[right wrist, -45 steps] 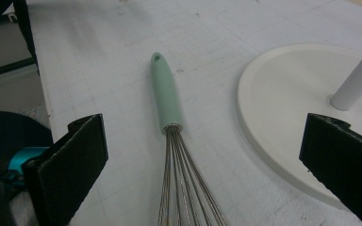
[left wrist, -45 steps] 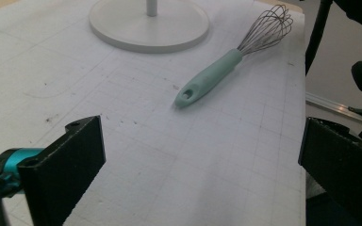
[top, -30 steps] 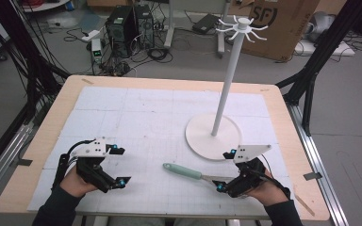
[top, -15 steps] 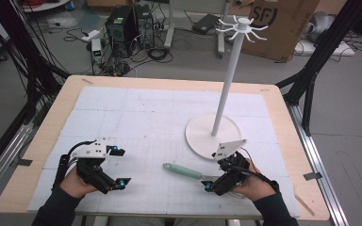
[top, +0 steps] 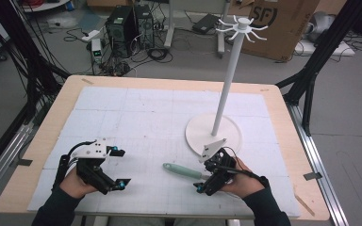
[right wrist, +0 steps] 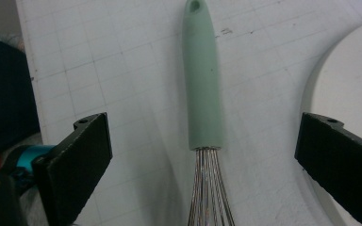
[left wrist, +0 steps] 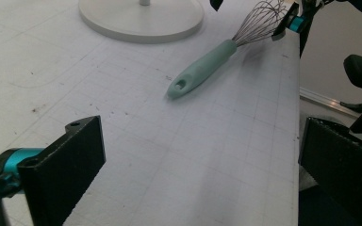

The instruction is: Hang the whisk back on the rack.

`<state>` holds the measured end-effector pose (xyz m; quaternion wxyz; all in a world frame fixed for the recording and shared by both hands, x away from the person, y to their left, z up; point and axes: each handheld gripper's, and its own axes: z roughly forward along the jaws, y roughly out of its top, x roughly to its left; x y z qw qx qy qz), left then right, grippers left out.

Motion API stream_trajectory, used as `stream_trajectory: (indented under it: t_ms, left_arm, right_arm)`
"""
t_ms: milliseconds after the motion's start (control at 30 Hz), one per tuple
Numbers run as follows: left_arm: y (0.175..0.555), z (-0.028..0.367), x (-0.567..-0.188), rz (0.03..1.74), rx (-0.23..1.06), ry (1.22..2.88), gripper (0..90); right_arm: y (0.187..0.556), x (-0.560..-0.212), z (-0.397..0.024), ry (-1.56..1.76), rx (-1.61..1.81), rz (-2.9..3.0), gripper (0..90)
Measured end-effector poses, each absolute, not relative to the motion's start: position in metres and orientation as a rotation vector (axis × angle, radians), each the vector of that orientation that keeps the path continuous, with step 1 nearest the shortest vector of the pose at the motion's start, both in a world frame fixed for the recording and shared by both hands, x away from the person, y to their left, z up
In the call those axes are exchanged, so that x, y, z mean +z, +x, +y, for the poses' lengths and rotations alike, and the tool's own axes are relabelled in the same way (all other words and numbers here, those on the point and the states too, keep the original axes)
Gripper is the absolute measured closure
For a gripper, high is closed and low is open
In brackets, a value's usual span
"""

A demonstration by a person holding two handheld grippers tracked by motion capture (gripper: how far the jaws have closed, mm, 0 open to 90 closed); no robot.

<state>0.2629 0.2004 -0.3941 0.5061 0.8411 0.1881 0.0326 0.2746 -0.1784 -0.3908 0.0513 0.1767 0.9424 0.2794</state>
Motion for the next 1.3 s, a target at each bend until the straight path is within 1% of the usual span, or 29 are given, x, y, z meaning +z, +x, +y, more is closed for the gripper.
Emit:
stream_trajectory:
  t_ms: [800, 1067, 1300]
  left_arm:
    - [0.263, 0.199, -0.395, 0.453, 0.071, 2.035, 1.7]
    - [0.263, 0.199, -0.396, 0.457, 0.077, 2.037, 1.7]
    - [0.263, 0.198, -0.396, 0.451, 0.074, 2.041, 1.7]
  right_arm:
    - [0.288, -0.391, -0.17, 0.477, 0.735, 3.045, 3.4]
    - [0.294, -0.39, -0.158, 0.455, 0.644, 3.073, 3.6]
    - [0.298, -0.394, -0.144, 0.452, 0.539, 3.08, 5.5]
